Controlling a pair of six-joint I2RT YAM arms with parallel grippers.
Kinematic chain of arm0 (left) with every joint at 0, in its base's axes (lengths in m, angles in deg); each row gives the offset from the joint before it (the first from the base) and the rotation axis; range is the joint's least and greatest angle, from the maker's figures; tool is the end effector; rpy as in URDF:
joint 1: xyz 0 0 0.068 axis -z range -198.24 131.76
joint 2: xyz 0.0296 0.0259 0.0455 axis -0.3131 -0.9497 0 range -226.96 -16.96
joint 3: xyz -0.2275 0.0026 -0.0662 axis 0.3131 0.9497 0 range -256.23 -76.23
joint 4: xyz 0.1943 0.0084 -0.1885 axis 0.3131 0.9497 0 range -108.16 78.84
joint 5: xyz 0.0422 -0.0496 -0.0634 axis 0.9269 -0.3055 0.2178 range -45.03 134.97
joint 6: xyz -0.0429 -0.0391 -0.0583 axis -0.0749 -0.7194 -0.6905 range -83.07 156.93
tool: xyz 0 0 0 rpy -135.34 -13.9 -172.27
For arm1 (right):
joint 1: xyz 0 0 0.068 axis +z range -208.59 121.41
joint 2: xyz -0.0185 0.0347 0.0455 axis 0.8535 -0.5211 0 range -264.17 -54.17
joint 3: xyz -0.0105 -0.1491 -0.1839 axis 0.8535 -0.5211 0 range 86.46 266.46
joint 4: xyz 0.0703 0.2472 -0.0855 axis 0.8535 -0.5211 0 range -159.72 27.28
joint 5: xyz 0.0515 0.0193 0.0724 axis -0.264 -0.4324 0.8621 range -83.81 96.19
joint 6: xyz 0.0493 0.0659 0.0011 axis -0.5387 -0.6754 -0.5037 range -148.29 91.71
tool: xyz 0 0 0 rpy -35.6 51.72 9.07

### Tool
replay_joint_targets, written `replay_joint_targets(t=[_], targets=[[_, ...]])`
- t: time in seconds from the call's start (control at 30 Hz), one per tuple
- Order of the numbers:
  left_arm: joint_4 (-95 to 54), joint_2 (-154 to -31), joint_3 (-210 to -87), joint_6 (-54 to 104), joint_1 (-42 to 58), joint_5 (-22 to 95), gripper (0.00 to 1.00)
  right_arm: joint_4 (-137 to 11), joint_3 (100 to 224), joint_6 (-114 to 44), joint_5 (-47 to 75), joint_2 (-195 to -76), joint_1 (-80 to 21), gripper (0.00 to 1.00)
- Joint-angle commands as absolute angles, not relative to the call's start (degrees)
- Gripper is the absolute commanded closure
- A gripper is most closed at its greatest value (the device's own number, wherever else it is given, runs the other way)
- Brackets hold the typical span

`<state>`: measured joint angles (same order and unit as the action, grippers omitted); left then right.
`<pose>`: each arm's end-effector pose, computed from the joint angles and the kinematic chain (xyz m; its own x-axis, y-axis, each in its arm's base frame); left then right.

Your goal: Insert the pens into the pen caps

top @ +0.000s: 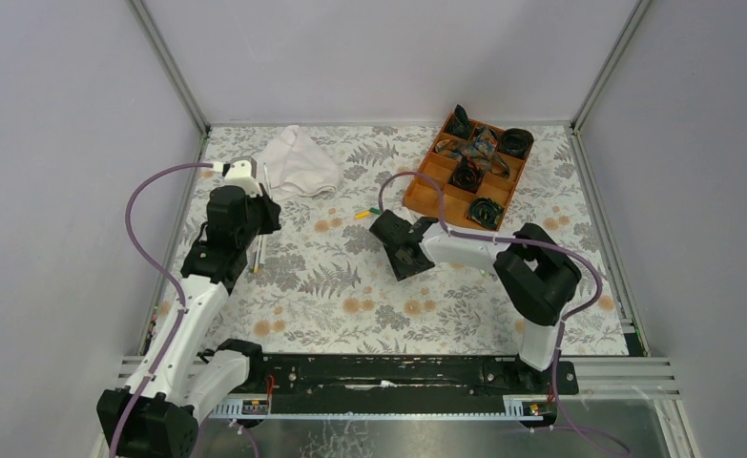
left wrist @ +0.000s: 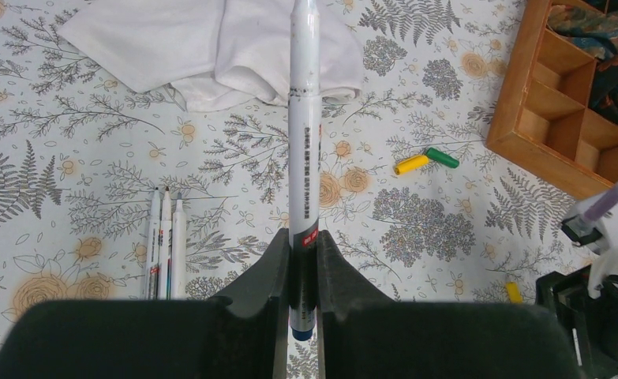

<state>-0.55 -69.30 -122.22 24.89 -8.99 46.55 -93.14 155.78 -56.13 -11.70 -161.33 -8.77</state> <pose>0.2712 -0.0421 0.2653 -0.4201 -0.1428 -0.8962 0.0494 0.9825 -0.1797 0.2604 0.2744 0.0891 -0.8351 -0.3003 -0.4610 -0.2983 0.9512 -0.0792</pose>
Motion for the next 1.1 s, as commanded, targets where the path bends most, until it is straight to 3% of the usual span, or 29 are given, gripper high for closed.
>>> replay_joint_targets(t=[0.0, 0.4, 1.07], targets=[[-1.19, -69.56, -122.51, 24.53, -9.31, 47.75, 1.00, -91.94, 152.59, -55.35, -12.44, -156.68, -8.67, 0.45], [-1.11, -69.96, -122.38, 24.62, -9.30, 47.99, 1.00, -93.47, 153.29, -54.56, -18.06, -158.32, -9.60, 0.43], [-1.10, -70.24, -122.46, 24.71, -9.28, 47.92, 1.00, -89.49, 159.18, -50.10, -15.01, -164.82, -16.78, 0.43]])
